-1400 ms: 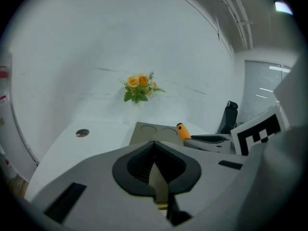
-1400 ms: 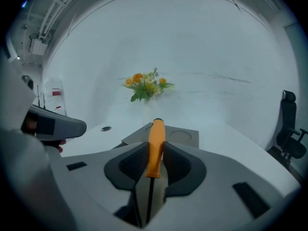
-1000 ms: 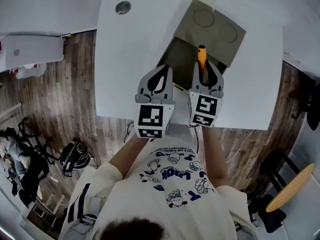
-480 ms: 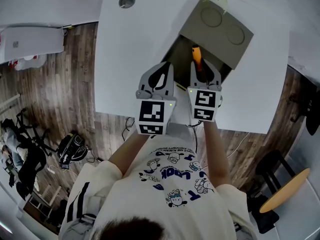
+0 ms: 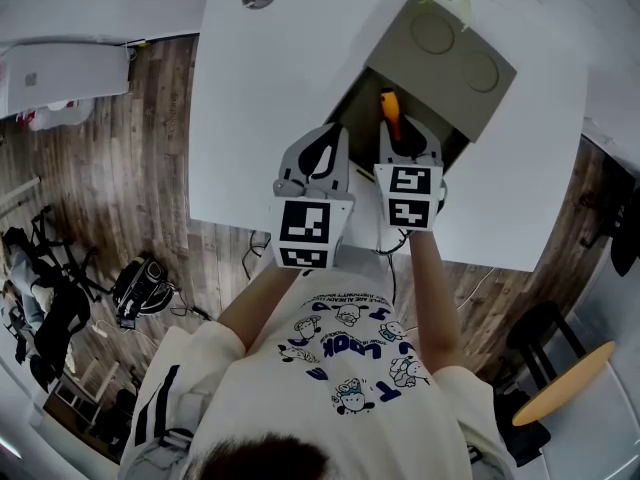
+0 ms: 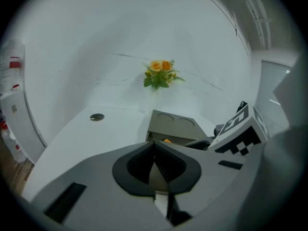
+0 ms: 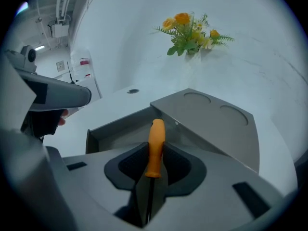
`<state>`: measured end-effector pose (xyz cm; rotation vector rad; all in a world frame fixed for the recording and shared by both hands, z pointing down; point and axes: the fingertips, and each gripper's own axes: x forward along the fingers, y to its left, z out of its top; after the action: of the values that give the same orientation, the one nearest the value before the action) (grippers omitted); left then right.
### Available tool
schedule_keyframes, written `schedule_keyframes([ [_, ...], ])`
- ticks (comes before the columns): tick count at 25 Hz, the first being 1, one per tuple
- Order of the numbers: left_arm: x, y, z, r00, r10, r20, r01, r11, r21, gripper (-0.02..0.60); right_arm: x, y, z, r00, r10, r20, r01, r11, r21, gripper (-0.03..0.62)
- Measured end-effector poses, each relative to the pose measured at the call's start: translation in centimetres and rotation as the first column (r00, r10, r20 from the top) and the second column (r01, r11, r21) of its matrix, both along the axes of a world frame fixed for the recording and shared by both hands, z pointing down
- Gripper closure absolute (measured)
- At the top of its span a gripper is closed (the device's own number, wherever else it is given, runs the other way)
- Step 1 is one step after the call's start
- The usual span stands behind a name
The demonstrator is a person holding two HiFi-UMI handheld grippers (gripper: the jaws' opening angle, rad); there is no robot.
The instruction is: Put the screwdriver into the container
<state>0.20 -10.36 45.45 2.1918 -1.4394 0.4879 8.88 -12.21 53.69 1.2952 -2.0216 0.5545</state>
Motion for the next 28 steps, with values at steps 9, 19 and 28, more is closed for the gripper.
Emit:
schedule_keyframes([
  [9,-0.4,-0.3,0.5,1.0,-0.002,-0.001,0.002,1.0,-0.017,0.566,-0.7,-0.1,1.1,0.999,-0.026,-0.027,0.024,0.997,-0.077,0.48],
  [19,-1.2,-0.8,0.9,1.0,0.0,-0.008,0.0,1.0,-0.029,0.566,-0.7,-0.3,0.6,1.0,0.025,0.015,-0.024,0.998,-0.062,0.434],
  [28,-1.0,-1.0,-0.7,0.999,0.051,-0.012,-0.051,0.999,0.006,0.566,0.6,0.3,-4.3,0.986,0.15,0.078,-0.158,0.981,0.111,0.525],
])
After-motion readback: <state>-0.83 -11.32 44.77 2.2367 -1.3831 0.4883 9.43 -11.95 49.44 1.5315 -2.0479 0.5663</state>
